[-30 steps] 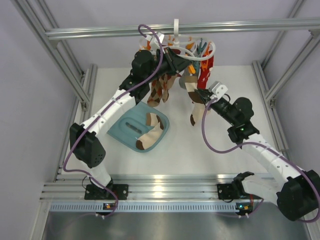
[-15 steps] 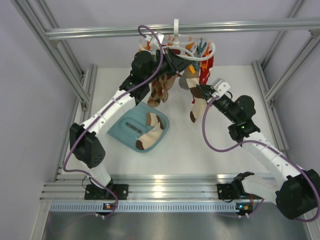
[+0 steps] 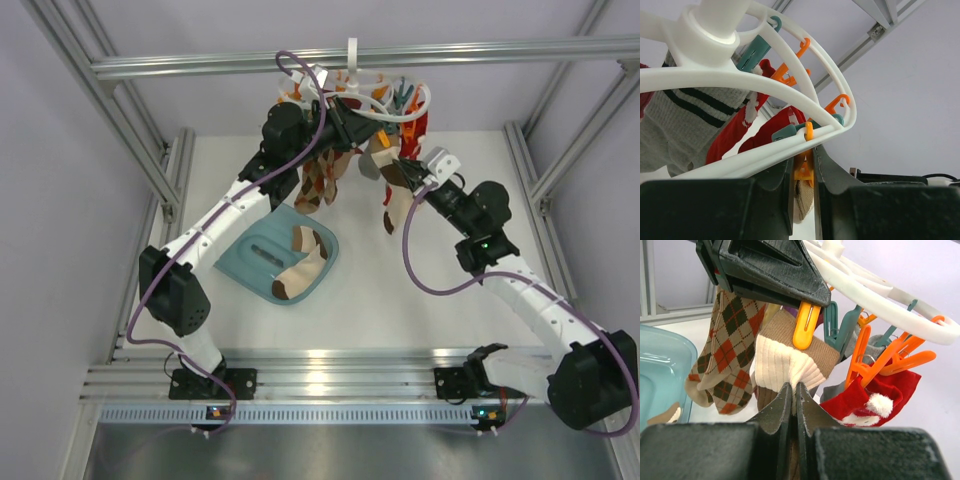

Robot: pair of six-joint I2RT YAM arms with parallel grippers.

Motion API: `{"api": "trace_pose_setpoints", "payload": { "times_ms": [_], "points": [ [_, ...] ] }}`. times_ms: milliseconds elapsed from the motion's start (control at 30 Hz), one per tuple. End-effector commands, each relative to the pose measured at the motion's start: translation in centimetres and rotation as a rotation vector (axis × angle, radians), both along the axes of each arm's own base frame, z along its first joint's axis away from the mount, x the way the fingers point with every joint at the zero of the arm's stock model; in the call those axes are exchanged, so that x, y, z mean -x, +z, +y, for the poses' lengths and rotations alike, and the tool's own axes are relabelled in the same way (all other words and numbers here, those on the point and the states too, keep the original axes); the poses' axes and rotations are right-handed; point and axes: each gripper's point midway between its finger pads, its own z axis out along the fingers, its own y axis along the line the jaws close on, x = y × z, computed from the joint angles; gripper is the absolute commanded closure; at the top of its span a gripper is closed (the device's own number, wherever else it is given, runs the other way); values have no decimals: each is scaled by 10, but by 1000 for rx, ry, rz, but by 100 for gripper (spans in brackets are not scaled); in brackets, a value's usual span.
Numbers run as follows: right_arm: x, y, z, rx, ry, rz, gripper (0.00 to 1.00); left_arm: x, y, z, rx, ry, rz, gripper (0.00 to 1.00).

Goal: Clip the socks to the hanger
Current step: Clamp the sock onto the hanger.

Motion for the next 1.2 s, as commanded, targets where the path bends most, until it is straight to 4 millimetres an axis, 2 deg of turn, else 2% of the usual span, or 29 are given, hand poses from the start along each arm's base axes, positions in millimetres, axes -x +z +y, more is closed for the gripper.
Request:
{"api": "trace_pose_setpoints", "payload": {
  "times_ms": [0, 167, 267, 300, 433, 567, 733, 767, 800, 833, 867, 933, 967, 1033, 1067, 1100, 1167],
  "points": [
    [1, 42, -2, -41, 12, -99, 100, -12, -31, -4, -43, 3, 38, 100],
    [0, 40, -2, -35, 7, -100, 100, -11, -29, -5, -36, 0, 40, 97],
    [1, 39, -2, -29, 6, -100, 100, -10, -26, -5, -23, 2, 43, 83],
    [1, 37, -2, -25, 4, -96, 100, -11, -23, -4, -16, 6, 40, 74],
    [0, 33, -2, -16, 6, -89, 100, -14, -13, -1, 9, 24, 31, 59],
    [-2, 31, -1, -13, 7, -86, 100, -16, 2, 5, 30, 33, 9, 52],
    [-3, 33, 2, -25, 19, -77, 100, -16, 6, 12, 32, 46, 4, 43],
    [-4, 33, 2, -27, 19, -71, 100, -14, 9, 14, 33, 49, 1, 33],
    [-4, 32, 2, -26, 23, -63, 100, -14, 6, 14, 27, 54, 4, 28],
    [-5, 27, 3, -21, 24, -38, 98, -14, 5, 16, 18, 58, 7, 25],
    [-5, 28, 3, -24, 25, -30, 92, -15, 5, 21, 14, 74, 8, 21],
    [-5, 27, 3, -25, 22, -12, 78, -14, 4, 26, 2, 88, 6, 19],
    [-3, 27, 1, -25, 20, -4, 76, -12, 7, 31, 0, 96, 0, 19],
    [-2, 27, 0, -34, 19, 6, 69, -12, -1, 36, -21, 115, 14, 19],
    [1, 28, -1, -37, 20, 8, 69, -8, 3, 41, -24, 119, 6, 19],
    [1, 28, -1, -44, 20, 14, 68, -7, -4, 43, -38, 123, 15, 19],
    [4, 31, -1, -57, 25, 21, 66, -1, -4, 50, -51, 135, 9, 20]
  ]
}}
